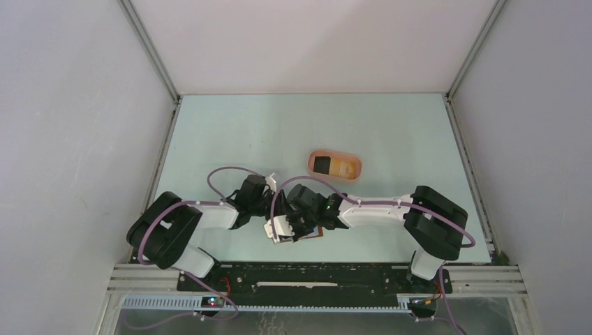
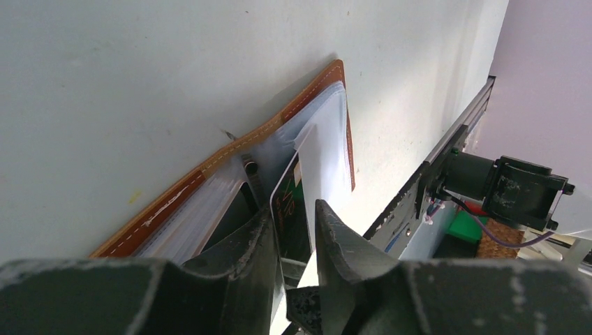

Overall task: Put the credit cards into the card holder
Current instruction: Insert the credit card into the card holder.

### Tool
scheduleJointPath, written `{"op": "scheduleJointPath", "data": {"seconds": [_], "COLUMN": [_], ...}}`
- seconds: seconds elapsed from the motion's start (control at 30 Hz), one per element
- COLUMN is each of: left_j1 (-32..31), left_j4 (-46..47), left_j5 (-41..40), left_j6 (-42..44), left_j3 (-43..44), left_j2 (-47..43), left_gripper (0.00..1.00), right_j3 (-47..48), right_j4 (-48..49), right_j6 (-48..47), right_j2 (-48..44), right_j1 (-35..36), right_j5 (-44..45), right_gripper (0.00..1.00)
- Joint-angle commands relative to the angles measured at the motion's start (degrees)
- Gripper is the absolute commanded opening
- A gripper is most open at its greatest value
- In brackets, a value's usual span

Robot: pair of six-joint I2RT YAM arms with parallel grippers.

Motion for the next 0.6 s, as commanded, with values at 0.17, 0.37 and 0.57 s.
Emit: {"op": "scheduleJointPath", "data": {"seconds": [0.17,0.37,0.57], "left_j1": [0.27,0.21,0.21], "left_j4": [-9.68,-9.67,-9.67], "left_j5": [-6.19,-6.07,-5.80], "left_j6": [4.37,4.46,4.85], "left_j3": [-2.49,-2.48,-2.42], "left_j2": [2.89,2.77,3.03], "left_gripper": [0.33,0.33,0.34], "right_j3": [3.69,4.06,3.18], "right_j4": [4.24,2.92,1.14], "right_j6": [0.31,-0.14,-0.57], "right_j2": [1.23,2.96,2.68], "right_j1": [2.55,2.41,0.10], "right_j5": [3.56,5.26,6.14], "right_gripper": [0.06,0.06,0.04]}}
